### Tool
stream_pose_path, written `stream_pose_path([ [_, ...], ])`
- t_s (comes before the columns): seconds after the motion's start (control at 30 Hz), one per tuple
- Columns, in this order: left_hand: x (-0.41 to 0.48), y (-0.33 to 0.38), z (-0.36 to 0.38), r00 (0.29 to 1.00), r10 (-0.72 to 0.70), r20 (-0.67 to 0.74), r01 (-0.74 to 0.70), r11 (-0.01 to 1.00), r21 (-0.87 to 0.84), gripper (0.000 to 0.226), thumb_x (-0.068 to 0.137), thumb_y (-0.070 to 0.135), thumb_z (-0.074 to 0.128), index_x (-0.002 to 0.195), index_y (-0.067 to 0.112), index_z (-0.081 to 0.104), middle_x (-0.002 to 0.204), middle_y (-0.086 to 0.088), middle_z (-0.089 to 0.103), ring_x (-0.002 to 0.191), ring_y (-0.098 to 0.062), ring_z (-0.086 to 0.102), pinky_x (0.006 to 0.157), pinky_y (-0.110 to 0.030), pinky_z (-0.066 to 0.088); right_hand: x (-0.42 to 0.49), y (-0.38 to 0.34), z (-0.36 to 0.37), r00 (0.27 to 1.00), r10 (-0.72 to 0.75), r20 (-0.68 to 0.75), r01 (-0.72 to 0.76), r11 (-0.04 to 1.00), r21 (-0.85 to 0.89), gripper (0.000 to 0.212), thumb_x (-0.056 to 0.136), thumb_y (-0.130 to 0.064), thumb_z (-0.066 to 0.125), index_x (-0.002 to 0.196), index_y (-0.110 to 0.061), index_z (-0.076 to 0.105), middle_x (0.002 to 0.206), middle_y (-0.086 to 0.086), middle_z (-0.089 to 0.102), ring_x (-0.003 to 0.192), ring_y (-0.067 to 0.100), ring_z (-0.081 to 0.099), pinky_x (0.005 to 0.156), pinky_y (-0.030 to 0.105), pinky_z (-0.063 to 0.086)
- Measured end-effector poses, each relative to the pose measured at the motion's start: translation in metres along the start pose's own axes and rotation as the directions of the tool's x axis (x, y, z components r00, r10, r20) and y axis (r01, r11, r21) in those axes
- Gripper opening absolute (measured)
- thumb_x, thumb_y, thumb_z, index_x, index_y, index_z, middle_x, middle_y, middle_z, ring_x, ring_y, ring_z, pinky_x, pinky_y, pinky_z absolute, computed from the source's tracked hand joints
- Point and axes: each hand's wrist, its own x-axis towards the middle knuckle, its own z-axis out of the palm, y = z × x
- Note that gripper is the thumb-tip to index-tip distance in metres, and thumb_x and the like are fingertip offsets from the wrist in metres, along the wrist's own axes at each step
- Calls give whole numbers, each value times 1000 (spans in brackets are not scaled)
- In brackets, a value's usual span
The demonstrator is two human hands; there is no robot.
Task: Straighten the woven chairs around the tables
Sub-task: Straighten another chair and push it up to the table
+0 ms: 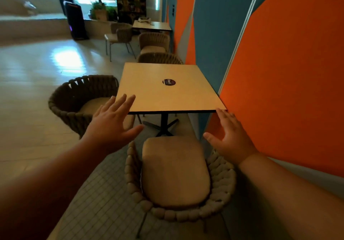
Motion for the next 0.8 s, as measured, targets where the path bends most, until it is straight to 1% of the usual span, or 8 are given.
stream_pose_path([
  [0.2, -56, 35, 90, 979, -188, 81, 190, 981, -26, 96, 81, 80, 46, 158, 42, 2, 167, 8, 8, 154, -22, 3, 122, -51, 18, -10, 76, 38, 960, -54, 276, 70, 996, -50, 96, 88, -72, 53, 162, -34, 5, 171, -3, 6, 157, 18, -5, 127, 44, 5],
  [0.33, -90, 52, 163, 945, -252, 209, 257, 966, 3, 104, 71, 89, 34, 159, 41, 7, 165, 9, 7, 154, -24, 6, 122, -52, 19, -28, 133, 79, 910, -28, 413, 84, 990, -118, 119, 64, -94, 34, 162, -30, 14, 170, 3, 15, 157, 23, 3, 127, 48, 8],
  [0.4, -116, 57, 204, 913, -294, 282, 307, 952, -3, 107, 68, 92, 36, 158, 42, 8, 165, 9, 10, 154, -23, 5, 122, -51, 19, -46, 162, 110, 874, -7, 486, 79, 989, -128, 126, 58, -101, 31, 162, -31, 15, 170, 0, 16, 157, 22, 3, 127, 44, 6],
  [0.5, -146, 56, 260, 877, -289, 383, 304, 953, 22, 111, 64, 98, 38, 157, 45, 9, 166, 9, 17, 154, -22, 4, 123, -49, 17, -71, 192, 155, 834, 3, 551, 102, 982, -160, 127, 59, -104, 27, 160, -28, 22, 169, 2, 18, 157, 23, 3, 126, 40, 5],
  [0.6, -159, 48, 302, 815, -250, 523, 223, 968, 116, 117, 57, 105, 33, 156, 43, 24, 162, 12, 30, 155, -22, 8, 125, -49, 8, -88, 214, 194, 760, 64, 647, 108, 969, -222, 140, 46, -109, 12, 158, -28, 31, 168, 1, 21, 157, 25, 4, 126, 40, 3],
  [0.7, -160, 46, 330, 798, -208, 565, 149, 977, 150, 113, 45, 110, 30, 136, 47, 57, 133, 19, 61, 144, -14, 34, 123, -48, -1, -95, 215, 219, 698, 68, 713, 193, 941, -278, 115, 57, -106, 23, 140, -34, 56, 150, -1, 49, 147, 24, 32, 123, 47, 3],
  [0.77, -153, 42, 343, 802, -204, 562, 115, 975, 189, 111, 39, 112, 24, 121, 50, 65, 112, 22, 66, 128, -8, 47, 118, -48, 7, -91, 213, 230, 694, 62, 717, 239, 920, -310, 92, 63, -104, 33, 112, -35, 68, 122, -5, 64, 125, 20, 50, 118, 50, 14],
  [0.8, -147, 41, 348, 784, -189, 592, 70, 973, 219, 112, 37, 113, 20, 118, 50, 65, 108, 22, 66, 121, -7, 50, 112, -48, 15, -87, 213, 234, 693, 69, 718, 244, 914, -324, 81, 62, -104, 34, 95, -37, 67, 111, -8, 65, 116, 18, 54, 114, 48, 20],
])
